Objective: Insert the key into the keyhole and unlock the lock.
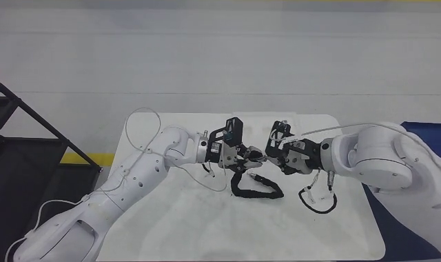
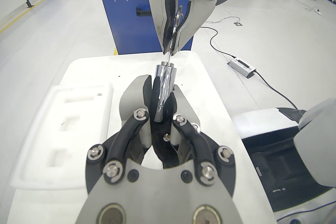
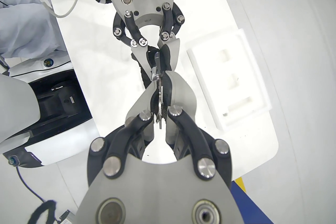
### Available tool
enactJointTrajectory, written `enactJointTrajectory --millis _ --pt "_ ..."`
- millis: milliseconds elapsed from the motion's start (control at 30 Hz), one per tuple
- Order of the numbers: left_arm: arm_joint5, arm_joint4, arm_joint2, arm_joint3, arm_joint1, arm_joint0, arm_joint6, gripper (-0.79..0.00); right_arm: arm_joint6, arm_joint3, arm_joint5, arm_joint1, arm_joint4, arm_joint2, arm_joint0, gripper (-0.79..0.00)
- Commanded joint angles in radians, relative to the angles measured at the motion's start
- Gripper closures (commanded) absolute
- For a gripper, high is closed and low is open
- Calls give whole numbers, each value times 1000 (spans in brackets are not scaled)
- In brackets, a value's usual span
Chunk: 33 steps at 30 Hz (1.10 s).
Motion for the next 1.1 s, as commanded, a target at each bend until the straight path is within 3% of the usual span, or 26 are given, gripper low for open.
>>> enactJointTrajectory --millis 0,500,933,967,1000,1067 --pt "0 5 5 8 -1 -3 -3 0 3 4 2 0 9 5 0 -785" --pt "0 52 43 120 -12 27 -128 0 -46 47 -29 26 43 145 -72 -785" --pt "0 -33 208 200 -59 48 -184 0 -68 64 -55 37 66 200 -131 -785" --pt "0 -44 222 203 -61 45 -183 -449 -73 69 -61 36 76 197 -134 -785" --pt "0 -59 236 206 -64 42 -183 -785 -72 73 -66 36 75 193 -135 -785" --pt "0 -84 259 217 -67 29 -183 -785 -78 81 -71 34 81 187 -136 -785"
